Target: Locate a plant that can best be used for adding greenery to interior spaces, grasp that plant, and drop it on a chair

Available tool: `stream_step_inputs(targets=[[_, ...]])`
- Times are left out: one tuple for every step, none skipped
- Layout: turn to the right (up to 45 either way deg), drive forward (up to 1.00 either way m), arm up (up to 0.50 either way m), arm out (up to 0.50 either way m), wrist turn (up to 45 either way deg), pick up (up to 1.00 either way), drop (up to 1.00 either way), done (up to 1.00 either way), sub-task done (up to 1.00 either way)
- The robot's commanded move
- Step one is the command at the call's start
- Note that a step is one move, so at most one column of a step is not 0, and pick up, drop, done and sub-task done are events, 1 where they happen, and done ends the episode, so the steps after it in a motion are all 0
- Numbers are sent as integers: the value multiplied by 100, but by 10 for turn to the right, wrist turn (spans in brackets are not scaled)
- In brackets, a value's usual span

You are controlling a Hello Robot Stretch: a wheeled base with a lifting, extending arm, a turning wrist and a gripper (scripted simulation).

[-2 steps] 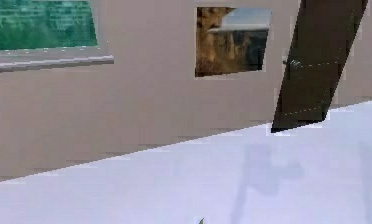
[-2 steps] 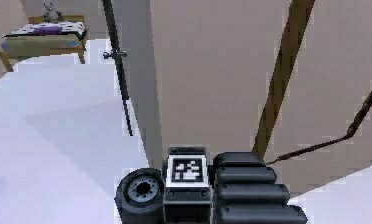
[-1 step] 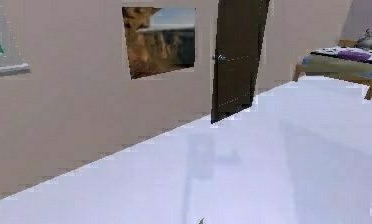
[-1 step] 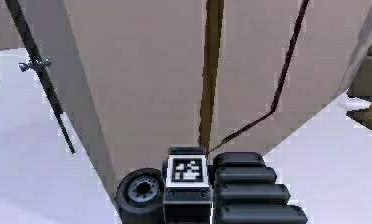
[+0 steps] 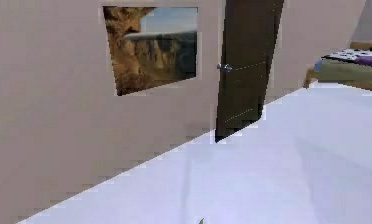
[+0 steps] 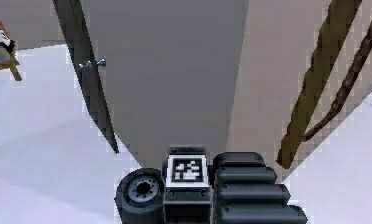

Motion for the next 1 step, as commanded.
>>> stream_step_inputs(targets=[[420,0,0,0,0,0,0,0,0]])
